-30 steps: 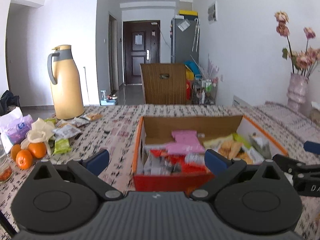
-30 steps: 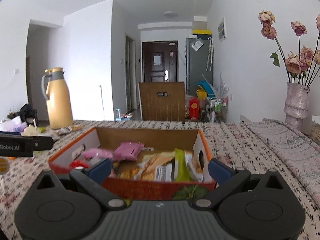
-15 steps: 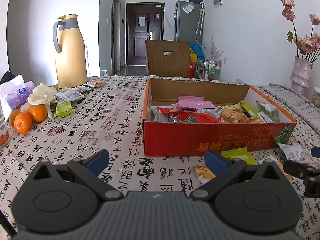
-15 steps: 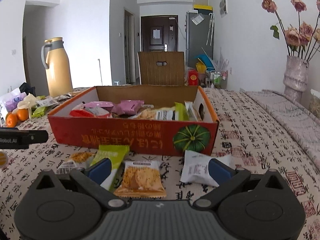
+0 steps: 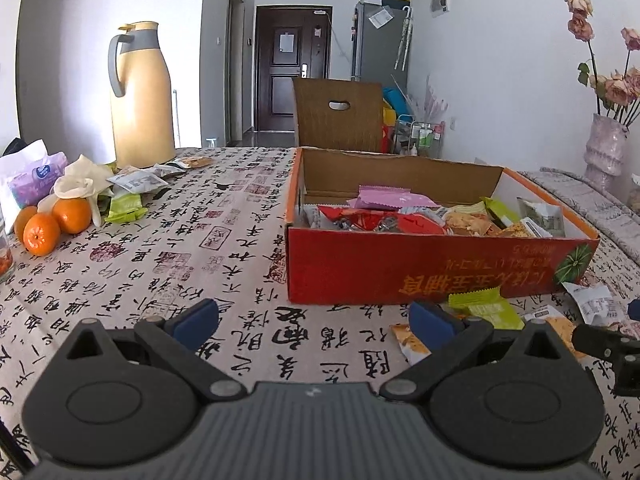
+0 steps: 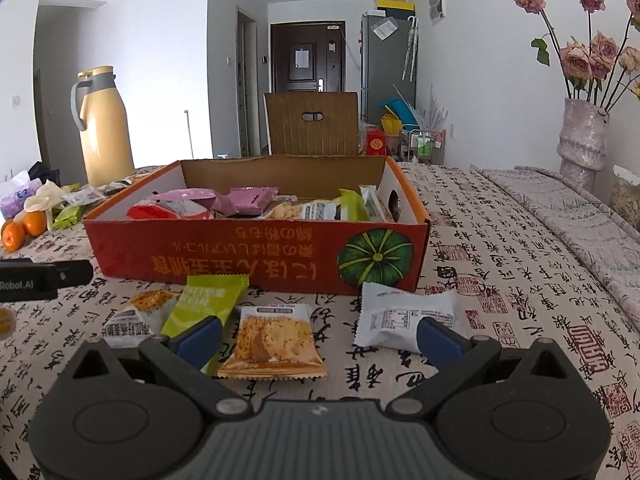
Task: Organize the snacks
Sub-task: 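Move both open grippers back over the remaining snack pile, then close the right gripper on a cracker packet with a clear window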
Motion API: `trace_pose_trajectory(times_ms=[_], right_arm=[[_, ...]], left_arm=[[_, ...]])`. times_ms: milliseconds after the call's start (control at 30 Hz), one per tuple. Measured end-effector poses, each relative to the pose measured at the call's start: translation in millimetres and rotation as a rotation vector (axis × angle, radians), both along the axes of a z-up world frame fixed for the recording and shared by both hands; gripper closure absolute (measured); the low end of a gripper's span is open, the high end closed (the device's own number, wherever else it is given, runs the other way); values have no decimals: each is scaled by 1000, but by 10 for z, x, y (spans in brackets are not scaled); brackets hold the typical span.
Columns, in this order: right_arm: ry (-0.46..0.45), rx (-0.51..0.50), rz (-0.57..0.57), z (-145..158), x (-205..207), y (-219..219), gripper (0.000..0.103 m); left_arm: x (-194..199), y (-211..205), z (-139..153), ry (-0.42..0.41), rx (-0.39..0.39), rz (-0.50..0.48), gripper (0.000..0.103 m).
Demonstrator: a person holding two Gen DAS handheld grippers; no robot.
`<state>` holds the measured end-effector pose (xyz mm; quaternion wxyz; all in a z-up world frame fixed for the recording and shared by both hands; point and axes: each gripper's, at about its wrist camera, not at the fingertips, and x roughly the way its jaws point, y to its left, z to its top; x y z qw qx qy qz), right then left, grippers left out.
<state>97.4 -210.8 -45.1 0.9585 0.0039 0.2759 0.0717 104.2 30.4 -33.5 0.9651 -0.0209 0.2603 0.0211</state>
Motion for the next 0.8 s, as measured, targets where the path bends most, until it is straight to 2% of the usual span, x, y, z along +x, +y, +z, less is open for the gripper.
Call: trace_pose_trajectory(times_ms=[167, 200, 333, 400, 800], right_arm=[[3, -13, 1, 7, 26, 25, 0], [-1, -15, 0, 15, 27, 30, 3], [1, -35, 35, 69, 55, 76, 39], [17, -41, 51, 69, 104, 109, 45], [88, -4, 73, -93, 313, 197, 44]], left_arm=[[2, 1, -1, 1, -5, 1, 0], [3, 1, -1, 1, -7, 1, 0], [-6, 10, 0, -1, -10, 2, 0], [-7, 10, 0, -2, -11, 2, 0], [-12, 12, 3, -3, -14, 3, 0]])
